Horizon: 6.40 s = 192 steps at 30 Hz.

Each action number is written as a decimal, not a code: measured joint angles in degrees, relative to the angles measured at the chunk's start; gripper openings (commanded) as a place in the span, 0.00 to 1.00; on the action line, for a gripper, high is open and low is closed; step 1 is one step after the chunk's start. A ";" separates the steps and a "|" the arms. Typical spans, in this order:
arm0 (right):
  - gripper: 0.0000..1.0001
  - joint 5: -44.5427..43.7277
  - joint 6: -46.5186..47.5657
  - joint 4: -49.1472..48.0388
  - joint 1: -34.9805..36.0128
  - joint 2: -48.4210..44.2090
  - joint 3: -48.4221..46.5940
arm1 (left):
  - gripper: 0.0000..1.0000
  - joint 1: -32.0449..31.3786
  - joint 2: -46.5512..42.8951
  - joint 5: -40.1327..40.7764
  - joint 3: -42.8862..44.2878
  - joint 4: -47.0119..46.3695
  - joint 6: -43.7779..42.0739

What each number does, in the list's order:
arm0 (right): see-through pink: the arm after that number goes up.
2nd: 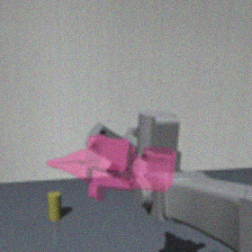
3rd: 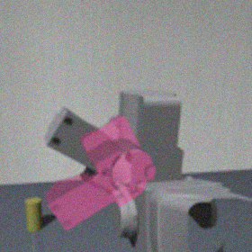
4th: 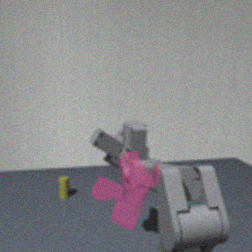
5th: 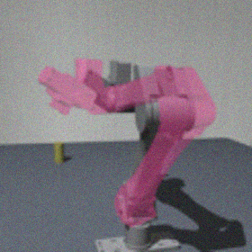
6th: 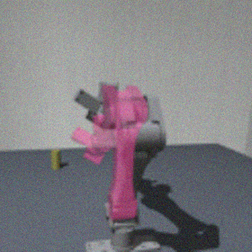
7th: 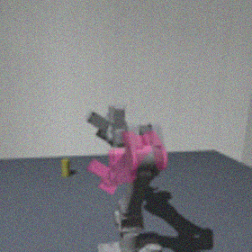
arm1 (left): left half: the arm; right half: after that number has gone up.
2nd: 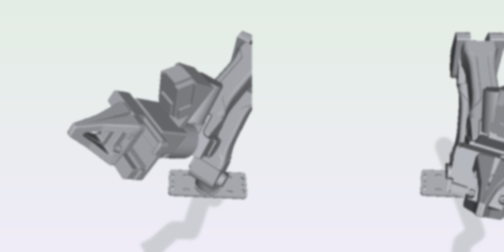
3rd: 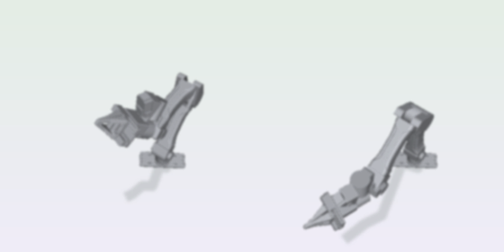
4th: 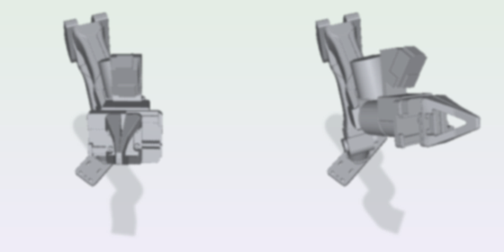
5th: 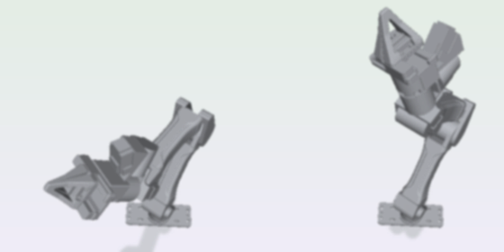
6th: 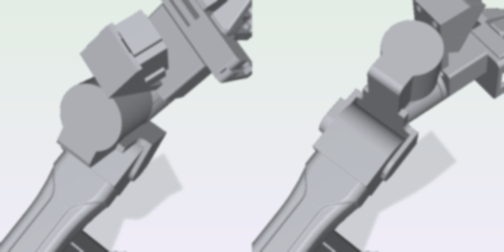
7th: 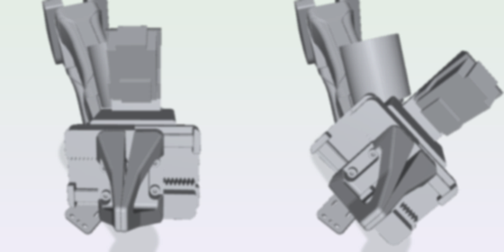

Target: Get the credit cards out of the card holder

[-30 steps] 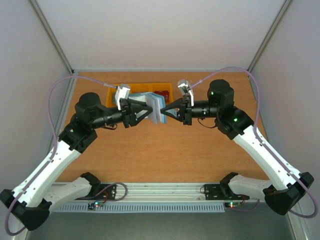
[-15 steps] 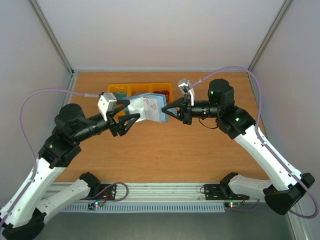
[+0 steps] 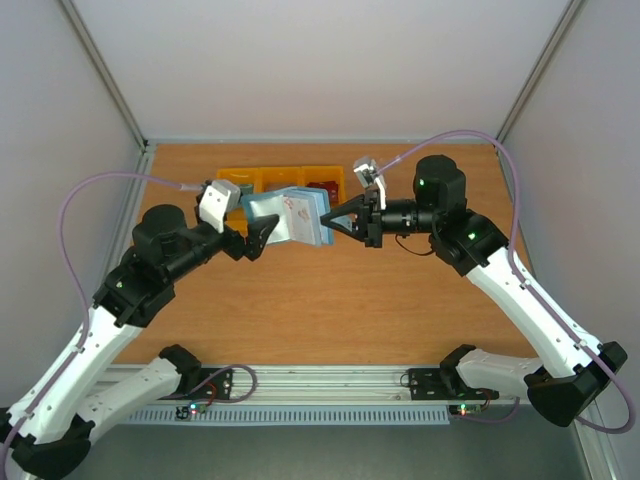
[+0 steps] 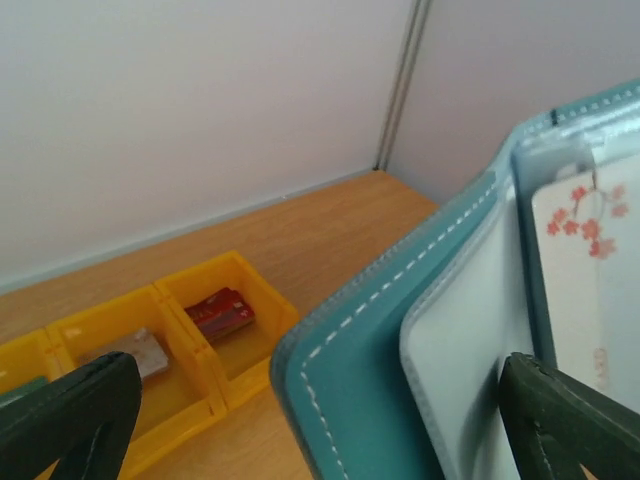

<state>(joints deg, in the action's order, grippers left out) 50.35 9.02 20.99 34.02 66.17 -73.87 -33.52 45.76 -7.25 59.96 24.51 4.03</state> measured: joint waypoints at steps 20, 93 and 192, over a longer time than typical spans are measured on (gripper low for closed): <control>0.97 5.25 5.18 1.60 -0.42 -0.20 0.66 | 0.00 0.11 -1.84 -21.64 -1.57 -1.14 10.01; 0.01 -25.31 6.43 16.11 9.60 3.26 -5.33 | 0.52 -2.12 4.09 -23.74 -6.69 -8.85 19.54; 0.01 -6.01 8.00 11.21 -6.19 -0.11 0.96 | 0.00 4.63 -3.61 -20.76 -5.33 -0.35 14.51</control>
<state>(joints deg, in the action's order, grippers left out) 44.34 17.02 32.21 27.83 66.06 -72.90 -28.88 42.15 -28.01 54.63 24.16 18.55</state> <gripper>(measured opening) 0.094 0.009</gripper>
